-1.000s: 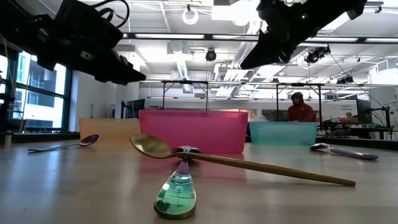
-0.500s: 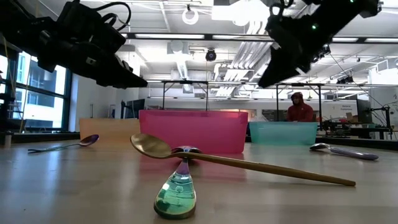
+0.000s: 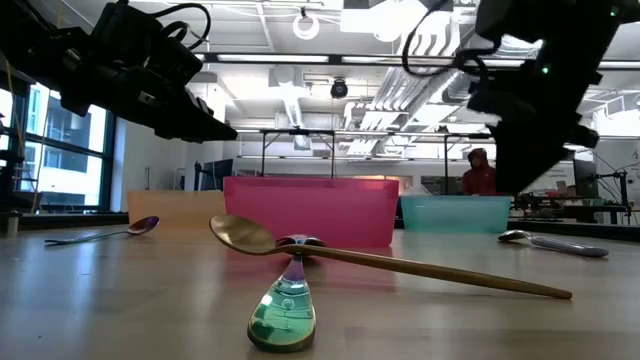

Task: Sort silverware by color (type)
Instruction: Put the purple spoon into the red bin

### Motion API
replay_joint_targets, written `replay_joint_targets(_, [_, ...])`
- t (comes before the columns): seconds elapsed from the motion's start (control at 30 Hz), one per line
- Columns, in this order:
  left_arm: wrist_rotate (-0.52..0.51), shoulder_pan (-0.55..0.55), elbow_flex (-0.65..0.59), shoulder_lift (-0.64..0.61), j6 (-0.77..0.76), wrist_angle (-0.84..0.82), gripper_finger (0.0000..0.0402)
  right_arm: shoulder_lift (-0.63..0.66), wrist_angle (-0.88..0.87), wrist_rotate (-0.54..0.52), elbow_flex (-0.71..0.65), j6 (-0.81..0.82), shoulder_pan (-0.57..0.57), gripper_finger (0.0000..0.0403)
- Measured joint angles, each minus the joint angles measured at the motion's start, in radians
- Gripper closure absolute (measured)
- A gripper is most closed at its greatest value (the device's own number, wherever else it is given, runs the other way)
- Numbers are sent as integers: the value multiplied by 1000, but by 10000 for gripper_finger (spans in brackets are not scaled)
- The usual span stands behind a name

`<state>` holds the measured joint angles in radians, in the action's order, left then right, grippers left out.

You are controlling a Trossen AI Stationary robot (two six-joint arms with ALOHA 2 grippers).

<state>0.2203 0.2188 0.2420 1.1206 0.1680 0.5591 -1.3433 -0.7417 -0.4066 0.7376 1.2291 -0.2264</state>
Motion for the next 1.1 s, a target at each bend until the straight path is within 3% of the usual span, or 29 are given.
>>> replay_joint_targets(0.57, [0, 0, 0, 0, -17, -1, 401, -251, 29, 44, 1, 206, 3, 285])
replay_joint_targets(0.73, [0, 0, 0, 0, -45, -1, 401, -290, 80, 15, 3, 143, 3, 307])
replay_joint_targets(0.93, [0, 0, 1, 0, -53, 27, 401, -279, 104, 9, 2, 45, 6, 364])
replay_joint_targets(1.1, [-20, 4, 2, 0, -53, 46, 401, -250, 118, 45, 0, -101, 47, 398])
